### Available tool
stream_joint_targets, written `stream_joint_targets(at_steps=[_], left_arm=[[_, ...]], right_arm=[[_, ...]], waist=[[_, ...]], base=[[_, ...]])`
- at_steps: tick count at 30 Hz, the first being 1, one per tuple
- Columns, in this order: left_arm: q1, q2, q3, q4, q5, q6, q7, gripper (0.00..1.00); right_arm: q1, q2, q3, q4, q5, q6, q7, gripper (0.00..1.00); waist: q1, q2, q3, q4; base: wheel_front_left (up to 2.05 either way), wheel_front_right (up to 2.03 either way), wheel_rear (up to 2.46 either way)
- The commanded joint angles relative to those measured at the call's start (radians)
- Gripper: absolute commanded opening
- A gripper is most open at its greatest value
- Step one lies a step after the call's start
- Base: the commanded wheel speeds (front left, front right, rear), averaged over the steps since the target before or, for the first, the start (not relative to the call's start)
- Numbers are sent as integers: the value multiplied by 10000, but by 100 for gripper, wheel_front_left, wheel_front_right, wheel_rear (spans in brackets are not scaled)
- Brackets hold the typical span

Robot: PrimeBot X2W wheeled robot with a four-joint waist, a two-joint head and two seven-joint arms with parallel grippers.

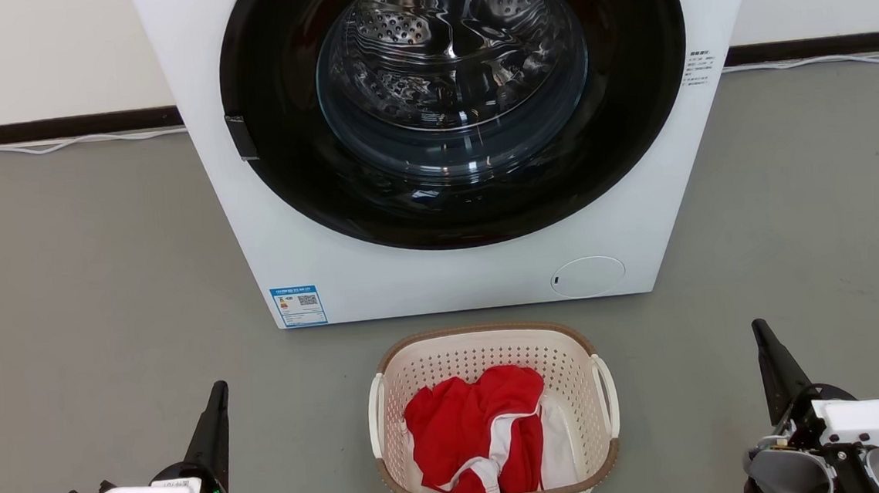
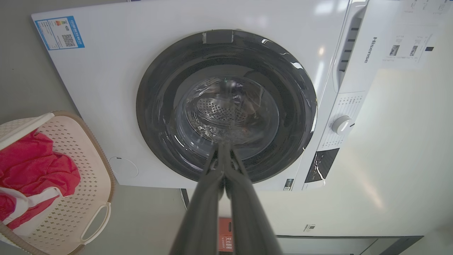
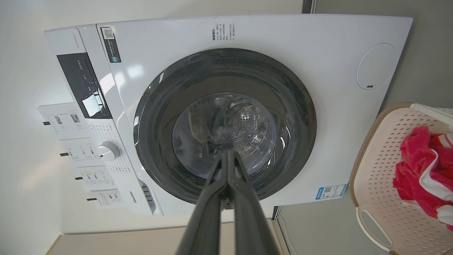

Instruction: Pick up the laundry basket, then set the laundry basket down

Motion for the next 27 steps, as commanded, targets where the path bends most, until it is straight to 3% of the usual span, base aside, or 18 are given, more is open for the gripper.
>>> stream_joint_targets(at_steps=[1,27], left_arm=[[-561,104,310,-287,-3,-71,60,0],[-561,104,310,-287,-3,-71,60,0]], right_arm=[[-239,-60,189,-309,66,71,77,0],[-239,-60,189,-309,66,71,77,0]], waist=[[0,0,0,0],[0,0,0,0]], base=[[0,0,0],[0,0,0]])
